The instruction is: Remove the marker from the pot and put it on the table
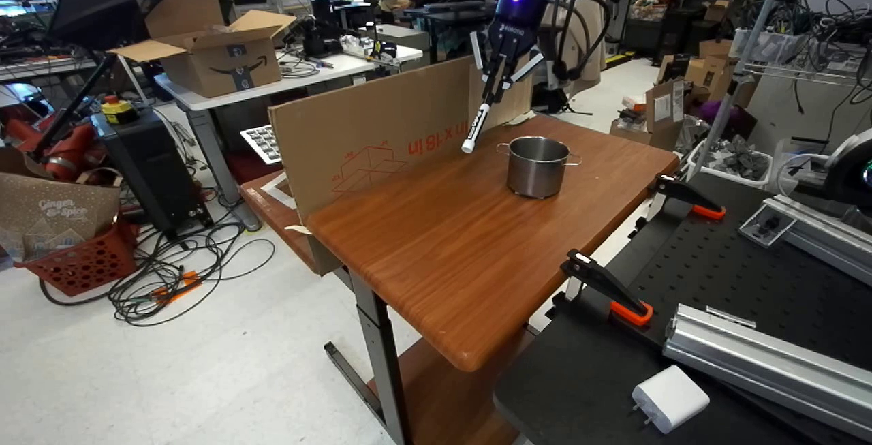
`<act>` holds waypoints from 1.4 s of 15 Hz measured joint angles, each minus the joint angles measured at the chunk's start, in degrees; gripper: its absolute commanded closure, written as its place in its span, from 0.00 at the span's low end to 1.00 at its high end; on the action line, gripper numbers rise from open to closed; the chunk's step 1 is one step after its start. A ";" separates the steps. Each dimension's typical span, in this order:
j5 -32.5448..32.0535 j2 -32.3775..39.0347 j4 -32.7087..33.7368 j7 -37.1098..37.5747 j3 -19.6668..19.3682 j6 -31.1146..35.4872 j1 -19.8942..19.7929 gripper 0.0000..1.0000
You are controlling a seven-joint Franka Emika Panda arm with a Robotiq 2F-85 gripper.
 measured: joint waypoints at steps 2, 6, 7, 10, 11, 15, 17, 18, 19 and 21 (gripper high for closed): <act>-0.02 1.91 0.86 0.91 0.01 1.19 0.16 0.95; -0.49 5.59 2.71 2.79 -0.14 3.03 0.20 0.95; -0.96 6.49 3.15 3.50 -0.32 3.41 0.21 0.95; -3.00 8.64 4.25 5.85 -1.19 4.12 0.39 0.95; -4.08 9.28 4.50 6.93 -1.60 4.37 0.54 0.95; -9.11 11.98 5.53 11.66 -3.60 4.42 1.95 0.95; -11.07 13.58 6.24 13.90 -4.34 4.42 2.86 0.95; -11.79 13.78 6.69 14.80 -4.65 4.34 3.29 0.95; -12.47 13.96 7.01 15.69 -4.86 4.34 3.65 0.56; -13.24 14.26 7.51 16.91 -5.13 4.33 4.11 0.49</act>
